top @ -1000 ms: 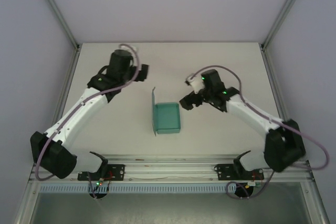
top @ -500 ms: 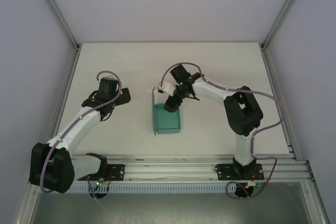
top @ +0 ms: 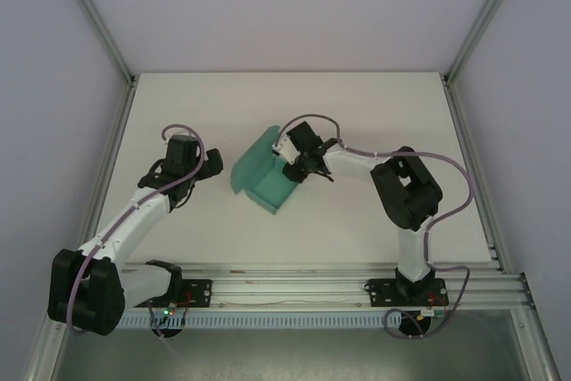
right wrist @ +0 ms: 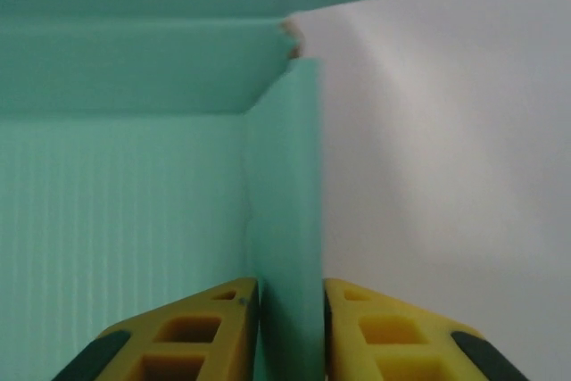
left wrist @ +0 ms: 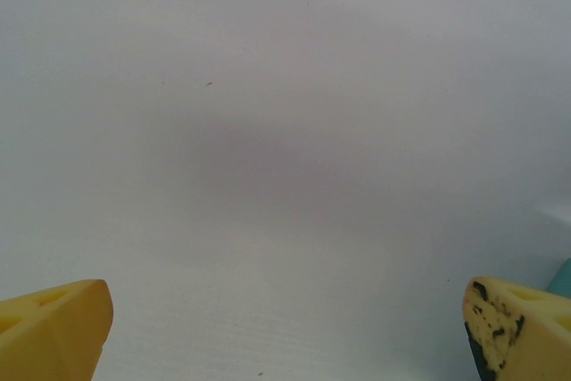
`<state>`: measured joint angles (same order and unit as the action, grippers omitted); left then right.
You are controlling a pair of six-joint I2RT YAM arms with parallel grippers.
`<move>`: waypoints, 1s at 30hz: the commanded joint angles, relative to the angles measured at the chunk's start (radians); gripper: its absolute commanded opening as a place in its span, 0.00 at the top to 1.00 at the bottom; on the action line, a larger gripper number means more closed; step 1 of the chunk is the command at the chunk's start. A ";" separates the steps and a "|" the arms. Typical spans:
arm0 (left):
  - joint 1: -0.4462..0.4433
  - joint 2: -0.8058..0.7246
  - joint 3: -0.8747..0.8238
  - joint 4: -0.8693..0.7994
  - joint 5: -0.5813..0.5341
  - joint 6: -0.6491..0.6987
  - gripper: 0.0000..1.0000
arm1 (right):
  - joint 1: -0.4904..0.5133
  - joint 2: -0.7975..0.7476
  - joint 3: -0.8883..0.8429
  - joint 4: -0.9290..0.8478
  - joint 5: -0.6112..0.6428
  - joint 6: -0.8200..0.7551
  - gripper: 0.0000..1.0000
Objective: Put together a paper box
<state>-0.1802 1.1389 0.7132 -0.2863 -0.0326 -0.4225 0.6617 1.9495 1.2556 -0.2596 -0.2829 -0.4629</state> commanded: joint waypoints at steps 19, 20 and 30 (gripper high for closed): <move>0.008 0.118 0.054 0.024 0.036 -0.005 0.00 | 0.095 -0.057 -0.087 -0.406 0.496 0.946 0.98; 0.009 0.122 0.057 0.021 0.035 -0.005 0.00 | 0.097 -0.039 -0.069 -0.436 0.506 0.957 1.00; 0.007 0.091 0.052 -0.010 0.016 0.006 0.00 | 0.107 0.122 0.029 -0.603 0.570 1.025 1.00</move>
<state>-0.1806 1.2560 0.7456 -0.2741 -0.0040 -0.4213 0.7761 1.9862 1.3167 -0.7155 0.2817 0.5072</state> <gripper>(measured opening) 0.998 0.079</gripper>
